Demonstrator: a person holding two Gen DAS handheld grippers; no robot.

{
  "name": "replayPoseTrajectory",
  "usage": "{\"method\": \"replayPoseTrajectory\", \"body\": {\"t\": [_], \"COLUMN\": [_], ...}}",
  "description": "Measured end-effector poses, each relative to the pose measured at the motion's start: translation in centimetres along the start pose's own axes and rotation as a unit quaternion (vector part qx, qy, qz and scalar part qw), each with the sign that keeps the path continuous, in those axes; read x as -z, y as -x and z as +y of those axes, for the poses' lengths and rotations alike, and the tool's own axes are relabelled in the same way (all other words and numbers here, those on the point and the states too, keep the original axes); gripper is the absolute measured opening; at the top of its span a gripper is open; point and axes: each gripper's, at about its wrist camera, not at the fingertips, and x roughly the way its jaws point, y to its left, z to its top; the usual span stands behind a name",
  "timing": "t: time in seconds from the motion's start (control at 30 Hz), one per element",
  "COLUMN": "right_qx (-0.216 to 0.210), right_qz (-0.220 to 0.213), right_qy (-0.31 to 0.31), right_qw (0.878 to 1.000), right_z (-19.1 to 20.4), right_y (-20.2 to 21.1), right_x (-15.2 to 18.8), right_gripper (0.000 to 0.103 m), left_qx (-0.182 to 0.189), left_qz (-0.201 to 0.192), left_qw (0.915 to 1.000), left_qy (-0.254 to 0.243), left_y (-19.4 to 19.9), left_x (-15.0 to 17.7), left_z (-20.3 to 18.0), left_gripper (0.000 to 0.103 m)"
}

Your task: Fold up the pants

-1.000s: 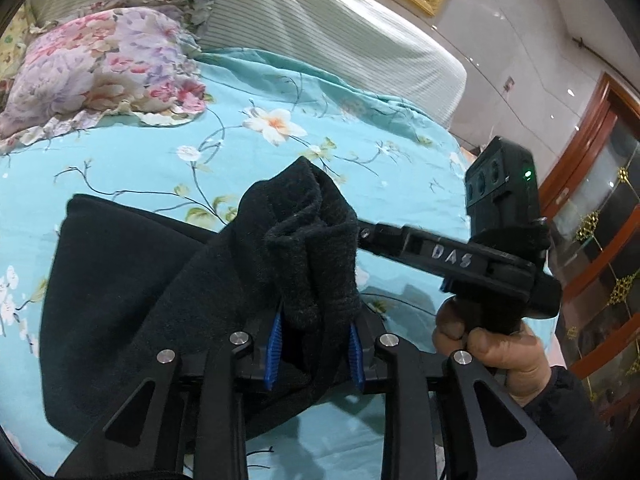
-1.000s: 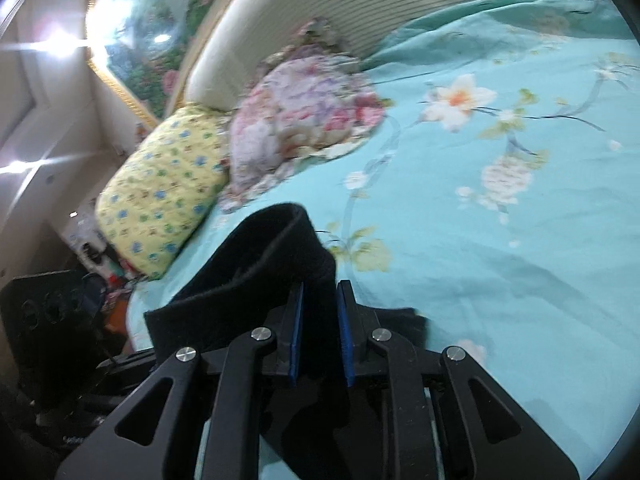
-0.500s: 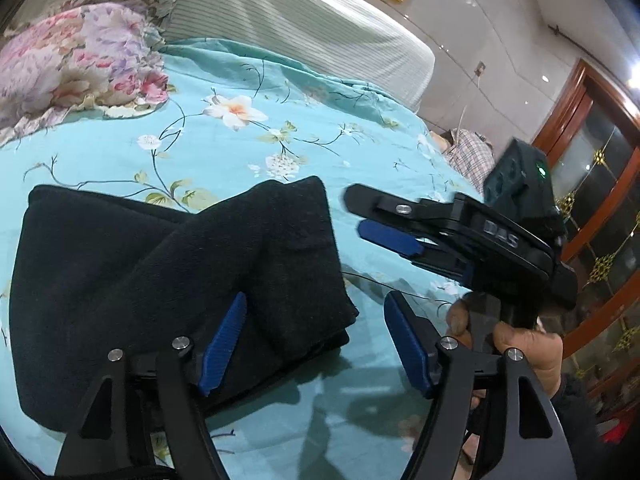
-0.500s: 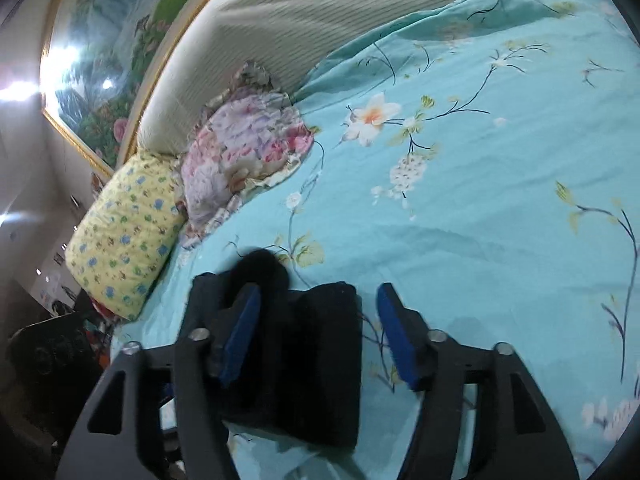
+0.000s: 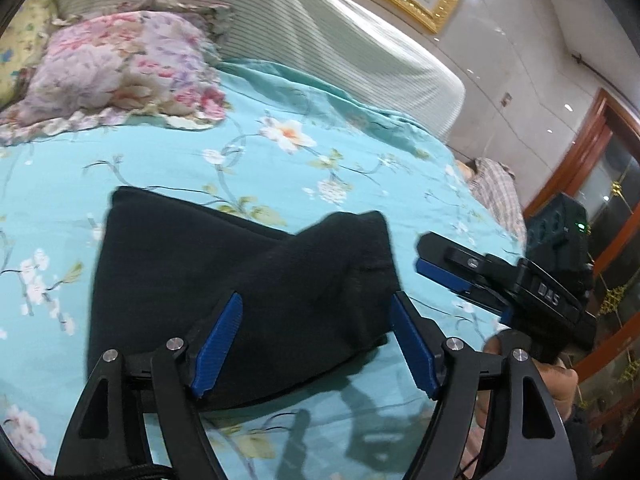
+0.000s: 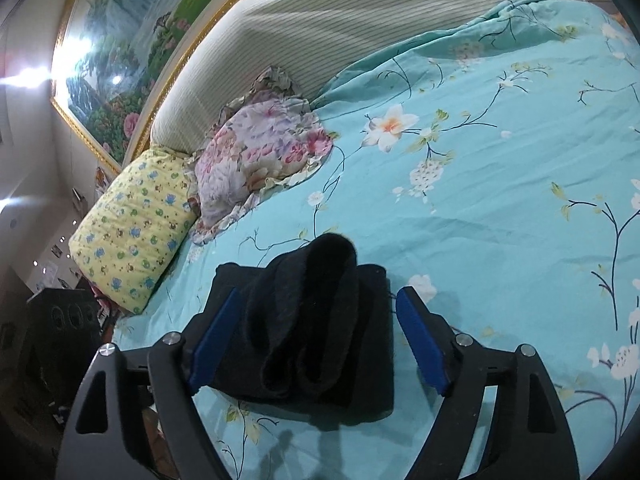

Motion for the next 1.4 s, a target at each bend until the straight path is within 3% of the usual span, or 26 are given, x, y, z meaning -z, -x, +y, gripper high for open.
{"method": "replayPoseTrajectory", "body": {"t": [0.33,0.8,1.4], "right_qx": [0.054,0.071,0.08], "right_qz": [0.008,0.009,0.026], "right_qy": [0.045,0.035,-0.008], "right_qw": [0.997,0.997,0.996], "right_z": [3.0,3.8,2.0], "right_y": [-0.6,-1.0,-2.1], "right_x": [1.6,2.4,3.1], "right_gripper": [0.084,0.085,0.086], "left_qx": [-0.035,-0.048,-0.045], "left_qz": [-0.011,-0.014,0.004], "left_qw": [0.9977,0.9935,0.9904], "left_qy": [0.057,0.102,0.13], "left_y": [1.6,2.4,0.8], "left_x": [-0.4,-0.2,-0.1], "left_z": [5.0,9.2,11.2], "left_gripper": [0.078,0.079,0.08]}}
